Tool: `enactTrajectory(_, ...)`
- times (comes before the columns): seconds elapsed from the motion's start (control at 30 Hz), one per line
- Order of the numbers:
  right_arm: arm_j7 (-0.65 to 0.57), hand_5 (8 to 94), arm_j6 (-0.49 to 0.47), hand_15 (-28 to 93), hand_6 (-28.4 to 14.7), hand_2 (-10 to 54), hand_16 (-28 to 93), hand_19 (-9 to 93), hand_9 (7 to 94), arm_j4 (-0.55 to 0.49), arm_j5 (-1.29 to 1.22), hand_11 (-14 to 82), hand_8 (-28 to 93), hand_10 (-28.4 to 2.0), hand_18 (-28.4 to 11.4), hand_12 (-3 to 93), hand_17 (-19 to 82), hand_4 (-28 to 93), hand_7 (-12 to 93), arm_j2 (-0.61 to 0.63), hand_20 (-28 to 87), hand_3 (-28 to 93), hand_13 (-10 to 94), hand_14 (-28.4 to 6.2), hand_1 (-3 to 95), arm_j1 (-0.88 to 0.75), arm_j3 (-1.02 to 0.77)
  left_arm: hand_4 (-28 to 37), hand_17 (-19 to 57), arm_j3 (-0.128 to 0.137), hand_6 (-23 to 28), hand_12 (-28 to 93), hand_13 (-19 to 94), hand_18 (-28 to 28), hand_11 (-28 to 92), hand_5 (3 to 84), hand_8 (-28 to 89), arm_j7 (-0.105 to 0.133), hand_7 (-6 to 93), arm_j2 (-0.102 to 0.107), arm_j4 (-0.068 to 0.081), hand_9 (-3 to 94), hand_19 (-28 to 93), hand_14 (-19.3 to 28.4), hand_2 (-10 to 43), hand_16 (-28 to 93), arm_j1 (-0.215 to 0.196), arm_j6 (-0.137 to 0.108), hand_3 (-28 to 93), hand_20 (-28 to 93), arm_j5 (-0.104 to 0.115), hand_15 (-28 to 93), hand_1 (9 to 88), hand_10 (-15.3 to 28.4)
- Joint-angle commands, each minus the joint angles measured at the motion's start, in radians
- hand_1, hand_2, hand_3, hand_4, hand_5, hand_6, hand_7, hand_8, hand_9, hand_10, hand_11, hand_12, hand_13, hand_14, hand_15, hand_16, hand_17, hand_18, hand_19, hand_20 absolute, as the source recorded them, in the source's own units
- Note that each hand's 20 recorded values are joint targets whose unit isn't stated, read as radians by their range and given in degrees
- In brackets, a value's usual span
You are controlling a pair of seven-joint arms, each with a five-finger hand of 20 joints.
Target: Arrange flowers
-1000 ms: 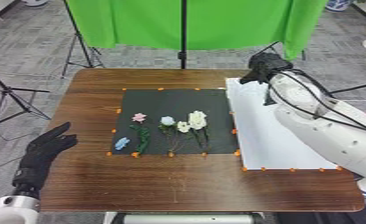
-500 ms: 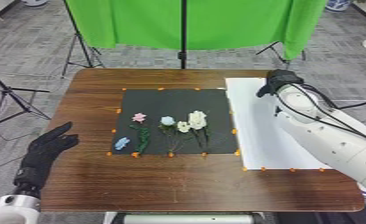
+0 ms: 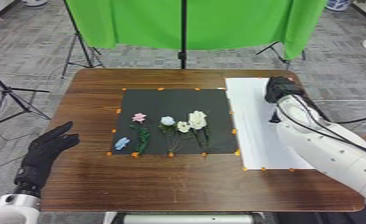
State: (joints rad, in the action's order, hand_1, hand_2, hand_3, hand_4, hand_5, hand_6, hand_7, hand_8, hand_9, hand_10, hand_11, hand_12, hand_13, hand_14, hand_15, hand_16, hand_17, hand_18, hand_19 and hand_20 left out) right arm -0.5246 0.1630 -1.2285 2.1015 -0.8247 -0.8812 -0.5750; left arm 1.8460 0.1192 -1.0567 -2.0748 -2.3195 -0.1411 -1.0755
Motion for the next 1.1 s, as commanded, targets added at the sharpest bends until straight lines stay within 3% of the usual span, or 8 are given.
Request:
enactTrajectory(0.03,-0.044,77.9,0.122,66,2.1,-9.5,34,93,92.1,-0.207,-0.118,7.4,5,-7.0,-15.0,37.9,65,-21,24,0.057,63,61,92,-0.9,60.7,-0.114,-0.148,-12.8,5.9,0.007,6.3,10,37,12.6,20,38.8,-6,-0.008,8.5,-0.002,0.0,44.1,15,18.5,8.4,-2,-0.011,0.008,68,14,-0.006,18,31.1,14.5)
enactTrajectory(0.17,-0.067,78.8,0.146,66,1.4,-9.5,34,93,92.7,-0.416,-0.243,7.6,5,-7.0,-14.8,38.6,66,-20,23,0.073,63,61,92,-0.8,61.0,-0.264,-0.317,-12.8,6.0,0.013,6.3,10,37,12.7,20,38.8,-6,-0.008,8.5,-0.002,-0.002,44.1,15,18.5,8.4,-2,-0.015,0.007,69,14,-0.006,18,31.0,14.6)
enactTrajectory(0.27,-0.047,79.1,0.137,66,1.1,-9.5,35,93,92.8,-0.55,-0.203,7.2,6,-7.0,-14.9,39.0,66,-20,22,0.052,63,60,92,-0.8,61.4,-0.414,-0.437,-12.7,6.0,0.014,6.3,10,37,12.6,20,38.8,-6,-0.009,8.5,-0.002,-0.002,44.1,15,18.5,8.3,-2,-0.014,0.01,69,14,-0.007,18,31.0,14.6)
enactTrajectory(0.43,-0.023,79.3,0.148,65,0.9,-9.5,35,93,92.6,-0.662,-0.036,7.1,7,-7.3,-14.8,39.4,66,-19,22,-0.014,63,60,92,-0.6,61.5,-0.579,-0.506,-12.8,5.9,0.013,6.3,10,37,12.6,20,38.8,-6,-0.008,8.5,0.002,-0.002,44.1,15,18.5,8.3,-2,-0.014,0.011,69,14,-0.007,18,31.0,14.6)
enactTrajectory(0.77,-0.001,78.9,0.173,66,1.2,-9.5,35,93,92.0,-0.681,0.101,7.3,8,-7.6,-14.7,40.2,65,-19,22,-0.151,64,60,92,-0.6,61.2,-0.718,-0.502,-12.8,5.7,0.009,6.3,10,37,12.7,20,38.6,-6,-0.014,8.6,-0.006,-0.001,44.0,15,18.7,8.4,-2,-0.013,0.023,68,14,-0.021,18,31.1,14.6)
enactTrajectory(1.1,0.005,78.5,0.178,66,1.3,-9.5,35,93,91.9,-0.67,0.118,7.4,7,-7.8,-14.7,40.2,65,-19,23,-0.196,64,60,91,-0.7,60.6,-0.742,-0.47,-12.7,5.6,0.008,6.2,10,36,12.8,20,38.6,-6,-0.021,8.6,-0.005,0.001,44.0,15,18.9,8.4,-2,-0.009,0.033,68,14,-0.027,18,31.0,14.5)
